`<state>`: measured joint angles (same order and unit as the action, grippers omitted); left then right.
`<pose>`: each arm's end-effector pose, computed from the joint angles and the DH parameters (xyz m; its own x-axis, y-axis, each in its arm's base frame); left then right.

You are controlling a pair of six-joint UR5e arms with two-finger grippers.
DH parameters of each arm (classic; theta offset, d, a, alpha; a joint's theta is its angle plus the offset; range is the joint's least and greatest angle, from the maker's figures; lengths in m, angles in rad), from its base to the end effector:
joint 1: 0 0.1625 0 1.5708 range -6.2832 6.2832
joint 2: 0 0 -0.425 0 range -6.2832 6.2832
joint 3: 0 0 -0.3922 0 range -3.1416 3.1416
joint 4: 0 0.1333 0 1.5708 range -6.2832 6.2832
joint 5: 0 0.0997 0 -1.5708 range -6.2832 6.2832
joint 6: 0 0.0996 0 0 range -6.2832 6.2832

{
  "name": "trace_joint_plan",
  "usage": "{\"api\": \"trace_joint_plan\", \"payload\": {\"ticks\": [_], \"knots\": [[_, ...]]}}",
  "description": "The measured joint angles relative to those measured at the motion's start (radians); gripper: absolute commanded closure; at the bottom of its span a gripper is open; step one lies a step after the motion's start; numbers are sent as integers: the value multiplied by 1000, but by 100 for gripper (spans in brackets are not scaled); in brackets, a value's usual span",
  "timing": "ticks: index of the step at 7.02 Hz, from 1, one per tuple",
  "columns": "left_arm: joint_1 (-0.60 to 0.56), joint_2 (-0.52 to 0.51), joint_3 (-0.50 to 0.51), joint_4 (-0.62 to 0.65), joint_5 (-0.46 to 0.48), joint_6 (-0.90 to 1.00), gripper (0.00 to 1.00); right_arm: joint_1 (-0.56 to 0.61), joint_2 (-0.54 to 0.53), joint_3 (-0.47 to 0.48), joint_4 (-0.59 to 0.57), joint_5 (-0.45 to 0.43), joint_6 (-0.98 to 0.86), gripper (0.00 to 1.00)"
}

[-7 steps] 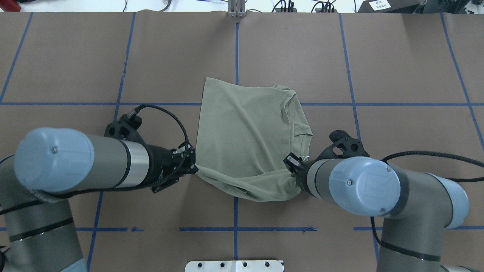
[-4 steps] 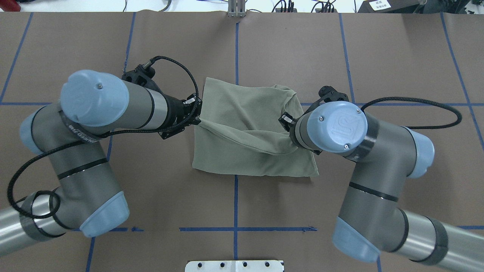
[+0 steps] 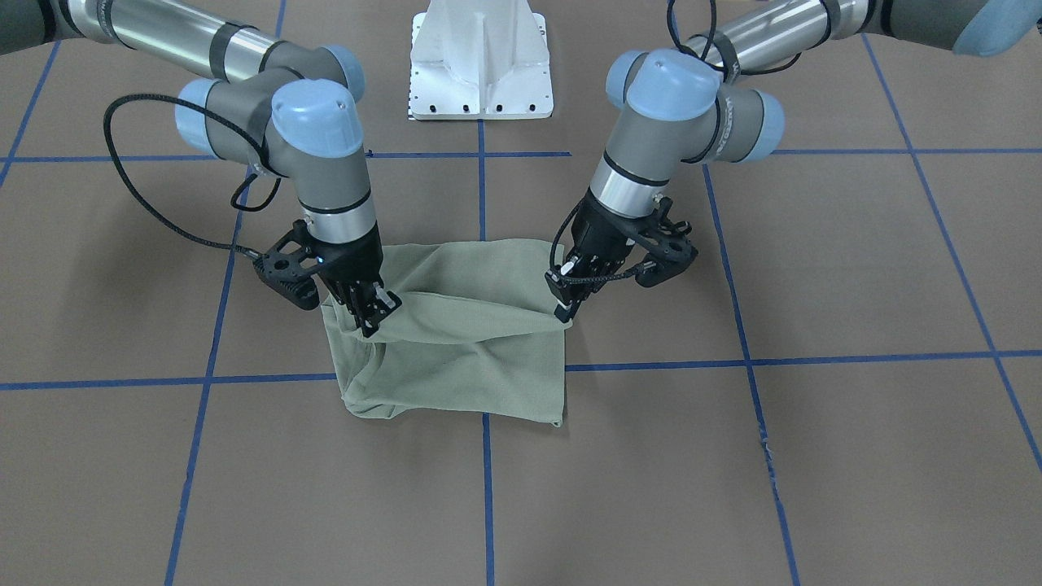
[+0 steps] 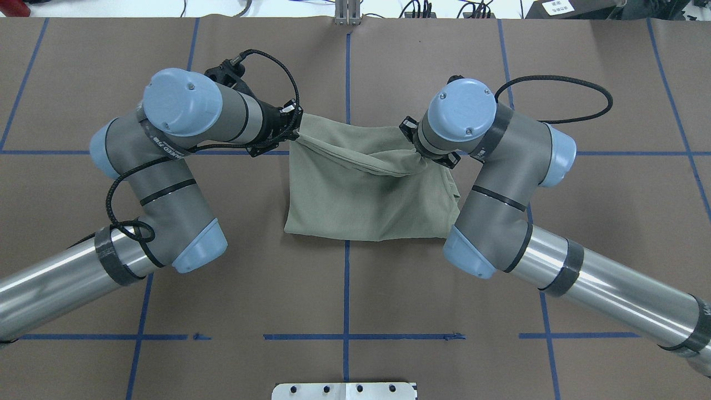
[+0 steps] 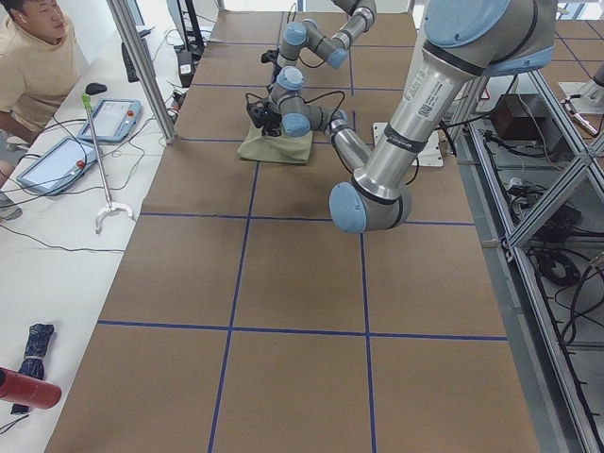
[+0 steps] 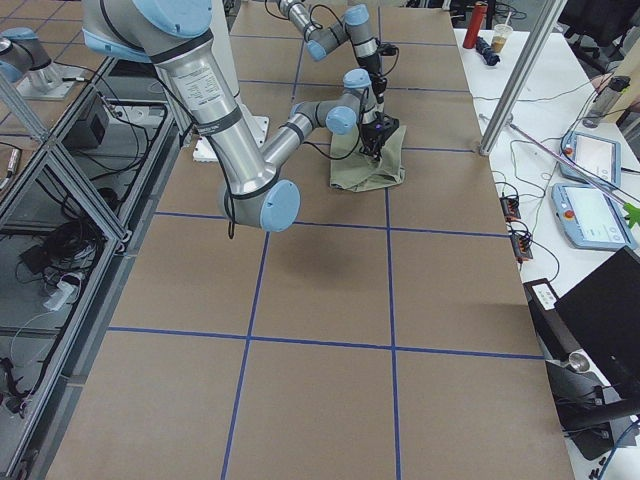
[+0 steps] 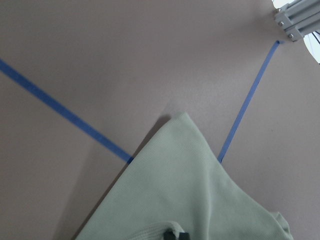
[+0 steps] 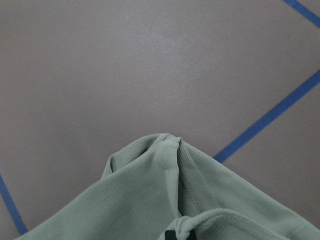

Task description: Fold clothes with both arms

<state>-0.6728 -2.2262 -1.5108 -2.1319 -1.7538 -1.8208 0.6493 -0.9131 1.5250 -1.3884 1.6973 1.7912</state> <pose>0.4863 -0.5347 0.2276 0.1857 -0.4590 -0.8688 0.5454 0.7836 -0.2974 -0.5014 -0.5322 0.2717 0.4292 0.5981 0.6768 -0.6374 0.7315 -0.2422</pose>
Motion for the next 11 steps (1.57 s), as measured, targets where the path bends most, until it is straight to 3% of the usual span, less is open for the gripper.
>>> {"api": "trace_joint_plan", "payload": {"ticks": [1, 2, 5, 6, 8, 11], "knots": [[-14, -27, 110, -104, 40, 44, 36, 28, 40, -108, 83, 17, -65, 0], [-36, -48, 200, -180, 87, 119, 35, 74, 68, -189, 158, 49, -172, 0], [-90, -56, 254, -235, 115, 218, 36, 238, 82, -249, 212, 212, -478, 0], [-101, -49, 241, -234, 90, 230, 36, 267, 76, -250, 213, 246, -513, 0], [-145, 48, 135, -228, -55, 361, 36, 344, 8, -233, 215, 361, -616, 0], [-299, 316, -32, -204, -286, 837, 36, 539, -230, -147, 208, 570, -989, 0]]}}
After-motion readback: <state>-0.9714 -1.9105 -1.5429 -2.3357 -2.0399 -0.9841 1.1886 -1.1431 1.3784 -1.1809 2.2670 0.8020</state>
